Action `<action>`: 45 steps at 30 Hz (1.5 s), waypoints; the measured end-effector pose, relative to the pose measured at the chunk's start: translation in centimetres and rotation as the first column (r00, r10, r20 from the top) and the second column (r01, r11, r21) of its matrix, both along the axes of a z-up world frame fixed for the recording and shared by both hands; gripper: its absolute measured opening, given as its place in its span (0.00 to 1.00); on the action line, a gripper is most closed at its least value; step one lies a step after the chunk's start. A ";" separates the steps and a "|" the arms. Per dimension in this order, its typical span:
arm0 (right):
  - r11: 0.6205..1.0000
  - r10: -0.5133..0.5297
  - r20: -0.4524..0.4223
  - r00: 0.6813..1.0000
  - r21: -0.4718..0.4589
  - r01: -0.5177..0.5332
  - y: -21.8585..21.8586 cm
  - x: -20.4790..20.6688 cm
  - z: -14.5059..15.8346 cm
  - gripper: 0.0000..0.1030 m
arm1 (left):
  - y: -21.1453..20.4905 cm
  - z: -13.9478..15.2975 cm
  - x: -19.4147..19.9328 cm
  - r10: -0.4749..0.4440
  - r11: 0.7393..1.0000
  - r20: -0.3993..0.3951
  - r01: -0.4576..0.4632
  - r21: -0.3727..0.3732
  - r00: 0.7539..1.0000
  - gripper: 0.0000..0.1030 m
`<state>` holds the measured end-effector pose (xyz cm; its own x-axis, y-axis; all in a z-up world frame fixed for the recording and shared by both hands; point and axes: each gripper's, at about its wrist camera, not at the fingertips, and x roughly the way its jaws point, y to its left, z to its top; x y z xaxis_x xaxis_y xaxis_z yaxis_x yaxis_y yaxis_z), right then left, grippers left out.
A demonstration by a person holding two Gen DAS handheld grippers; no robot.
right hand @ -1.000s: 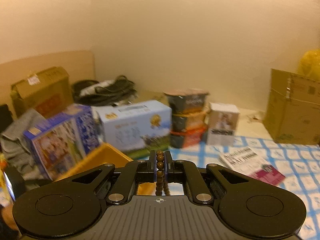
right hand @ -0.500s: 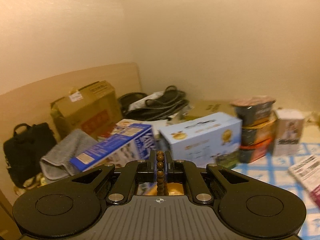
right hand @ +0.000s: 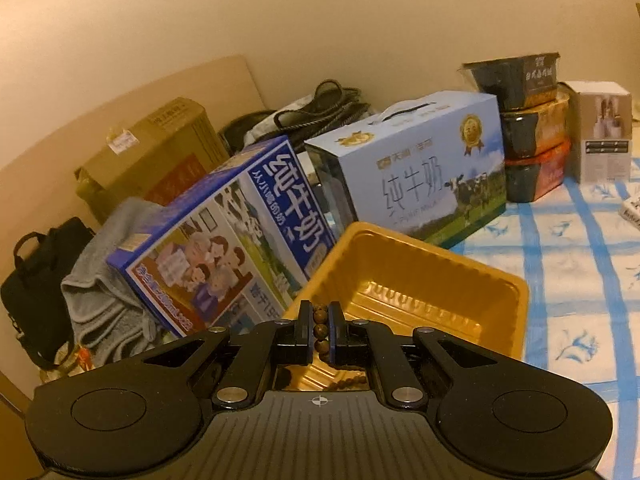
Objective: Organize jewelry
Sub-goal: 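Lift the brown bead strand and carry it over the tray, then lower the bead strand into the tray and open the right tool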
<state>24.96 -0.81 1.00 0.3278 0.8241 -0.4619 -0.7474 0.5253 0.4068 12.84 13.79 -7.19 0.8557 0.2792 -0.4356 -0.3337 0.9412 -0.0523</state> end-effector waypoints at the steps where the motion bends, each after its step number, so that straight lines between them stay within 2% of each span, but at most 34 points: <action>1: 1.000 0.003 0.001 1.000 0.018 -0.003 0.0 0.0 0.1 0.07 | 0.0 0.0 0.0 0.000 1.000 0.000 0.000 0.001 1.000 0.04; 4: 0.996 0.019 0.002 1.000 0.085 -0.020 -0.1 -0.2 0.7 0.07 | 0.0 -0.1 0.0 0.001 1.000 0.000 -0.001 -0.001 1.000 0.04; 6: 0.996 0.016 0.012 1.000 0.087 -0.017 0.0 -0.3 0.8 0.07 | 0.1 -0.1 0.0 0.002 1.000 0.000 -0.002 -0.004 1.000 0.04; 12: 0.999 -0.015 -0.055 0.998 -0.041 0.012 0.3 0.0 -2.2 0.08 | 0.2 -0.2 0.0 0.004 1.000 -0.002 -0.004 -0.010 1.000 0.04; 13: 0.998 -0.019 -0.066 0.998 -0.054 0.016 0.2 0.1 -2.6 0.13 | 0.2 -0.2 0.0 0.004 1.000 -0.004 -0.005 -0.009 1.000 0.04; 15: 0.997 -0.035 -0.078 0.996 -0.068 0.030 -0.3 0.3 -3.4 0.32 | 0.2 -0.3 0.0 0.004 1.000 -0.006 -0.004 -0.007 1.000 0.04; 16: 0.996 -0.046 -0.078 0.996 -0.074 0.040 -0.5 0.2 -3.6 0.46 | 0.2 -0.3 0.0 0.004 1.000 -0.006 -0.004 -0.008 1.000 0.04; 17: 0.996 -0.054 -0.076 0.996 -0.078 0.048 -0.9 0.2 -3.8 0.50 | 0.3 -0.4 0.0 0.005 1.000 -0.007 -0.005 -0.008 1.000 0.04; 26: 0.971 -0.125 -0.057 0.991 -0.214 0.110 -3.2 -0.1 -6.4 0.52 | 0.8 -1.1 0.1 0.021 0.999 -0.031 -0.021 -0.025 0.999 0.04; 30: 0.969 -0.148 -0.077 0.986 -0.210 0.129 -4.4 -0.4 -7.2 0.52 | 1.6 -1.7 0.1 0.038 0.997 -0.049 -0.042 -0.071 0.998 0.04; 37: 0.962 -0.164 -0.040 0.986 -0.227 0.150 -5.0 -1.6 -7.5 0.52 | 3.1 -3.1 -0.1 0.056 0.983 -0.092 -0.072 -0.170 0.994 0.04; 42: 0.961 -0.178 -0.036 0.983 -0.220 0.166 -5.5 -2.4 -7.9 0.57 | 4.3 -4.1 -0.5 0.073 0.957 -0.119 -0.103 -0.272 0.990 0.09; 45: 0.957 -0.195 -0.024 0.980 -0.225 0.185 -5.7 -2.8 -8.1 0.59 | 4.6 -4.2 -0.9 0.078 0.950 -0.113 -0.108 -0.292 0.991 0.18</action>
